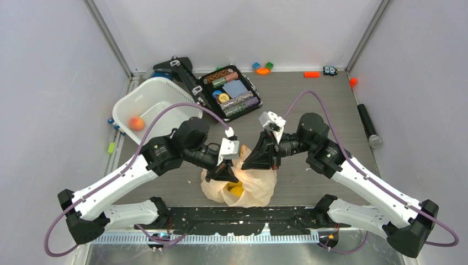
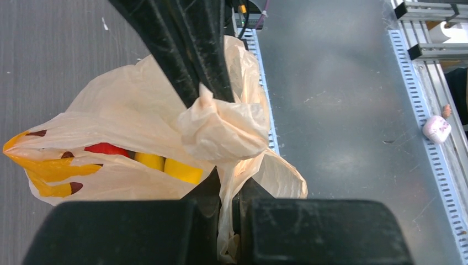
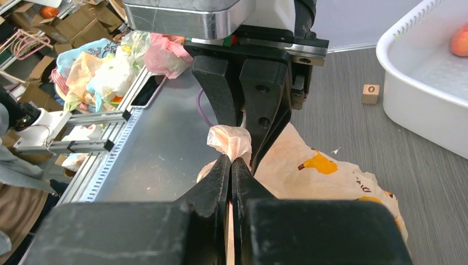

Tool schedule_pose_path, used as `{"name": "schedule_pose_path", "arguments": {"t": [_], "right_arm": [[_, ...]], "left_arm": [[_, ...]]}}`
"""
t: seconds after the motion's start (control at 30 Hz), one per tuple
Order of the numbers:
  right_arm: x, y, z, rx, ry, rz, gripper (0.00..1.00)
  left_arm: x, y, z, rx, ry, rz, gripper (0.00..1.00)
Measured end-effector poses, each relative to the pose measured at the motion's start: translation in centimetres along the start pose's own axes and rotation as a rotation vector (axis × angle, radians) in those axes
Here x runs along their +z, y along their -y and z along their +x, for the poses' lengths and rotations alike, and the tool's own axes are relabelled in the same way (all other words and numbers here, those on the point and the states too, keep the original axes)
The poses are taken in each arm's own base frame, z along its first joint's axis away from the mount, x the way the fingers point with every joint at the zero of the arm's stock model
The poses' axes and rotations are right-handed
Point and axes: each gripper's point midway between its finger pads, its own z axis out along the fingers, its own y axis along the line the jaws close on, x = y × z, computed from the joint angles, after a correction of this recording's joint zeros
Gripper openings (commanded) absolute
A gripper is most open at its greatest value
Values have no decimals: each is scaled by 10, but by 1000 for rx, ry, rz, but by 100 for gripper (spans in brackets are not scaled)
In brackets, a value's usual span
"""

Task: Place the fake fruits into the plastic bag and tie a complex knot
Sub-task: Adjust the plastic bag at the center of the board.

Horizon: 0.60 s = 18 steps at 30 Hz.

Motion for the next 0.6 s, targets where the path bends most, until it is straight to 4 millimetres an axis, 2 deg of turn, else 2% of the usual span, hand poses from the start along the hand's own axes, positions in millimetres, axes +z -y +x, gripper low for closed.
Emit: {"name": "schedule_pose_path", "arguments": {"t": [0.17,0.27,0.43,0.6], "right_arm": [[-5,4,-1,-2,23,78,5],[-11,2,-3,-11,43,132,5],[-23,0,-8,-40,82,219,5],[-22,-1,-6,-49,78,253,5]], "left_arm": [[-1,-12,0,5,-5,-69,10],[-2,-18,1,1,-13,-106,10],[-3,-23,0,7,-11,-138,0],[-4,-28,0,-1,-14,-171,0]]}}
